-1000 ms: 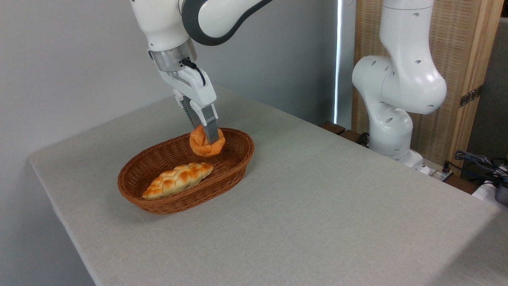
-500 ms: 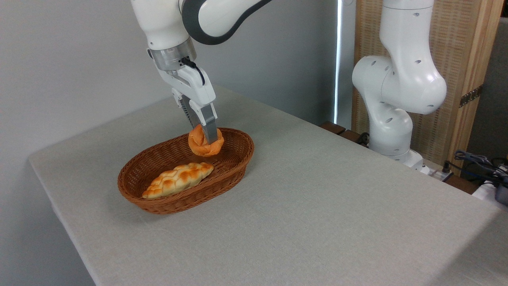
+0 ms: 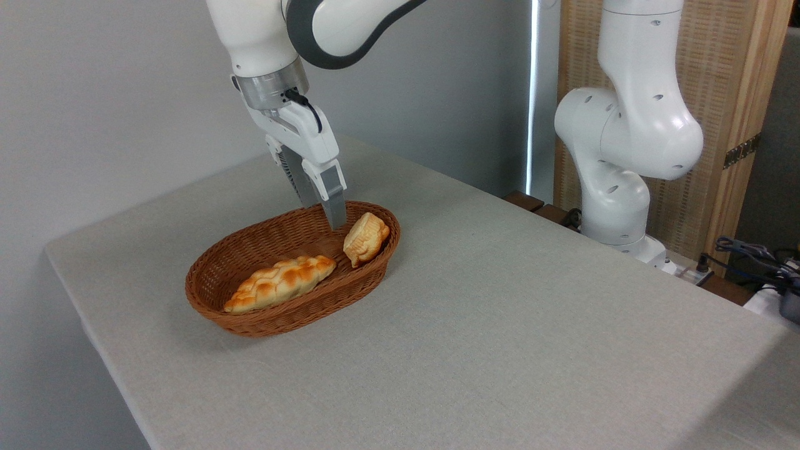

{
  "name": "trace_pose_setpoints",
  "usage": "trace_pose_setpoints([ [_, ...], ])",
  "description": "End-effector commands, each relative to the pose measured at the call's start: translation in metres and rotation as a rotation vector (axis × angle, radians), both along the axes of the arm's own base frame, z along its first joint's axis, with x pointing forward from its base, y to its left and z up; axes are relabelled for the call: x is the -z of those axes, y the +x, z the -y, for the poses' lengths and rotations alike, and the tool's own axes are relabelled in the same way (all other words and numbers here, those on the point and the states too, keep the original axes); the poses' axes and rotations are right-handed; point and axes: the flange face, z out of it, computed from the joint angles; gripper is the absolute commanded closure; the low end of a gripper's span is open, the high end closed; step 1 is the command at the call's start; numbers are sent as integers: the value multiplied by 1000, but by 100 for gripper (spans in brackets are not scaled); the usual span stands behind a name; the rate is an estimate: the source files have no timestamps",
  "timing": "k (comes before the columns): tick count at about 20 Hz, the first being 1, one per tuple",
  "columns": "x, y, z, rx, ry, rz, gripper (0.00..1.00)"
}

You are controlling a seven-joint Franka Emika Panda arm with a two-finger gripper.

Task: Put bread into the basket
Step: 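Raise the open gripper up away from the basket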

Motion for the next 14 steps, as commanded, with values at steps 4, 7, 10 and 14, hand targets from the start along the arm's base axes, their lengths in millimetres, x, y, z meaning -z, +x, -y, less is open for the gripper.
trace_pose_setpoints([
  [4,-58,28,-34,-94,-61,117,0],
  [7,-84,46,-60,-145,-100,162,0],
  [10,-109,59,-82,-133,-110,199,0],
  [14,-129,62,-129,-28,-94,143,0],
])
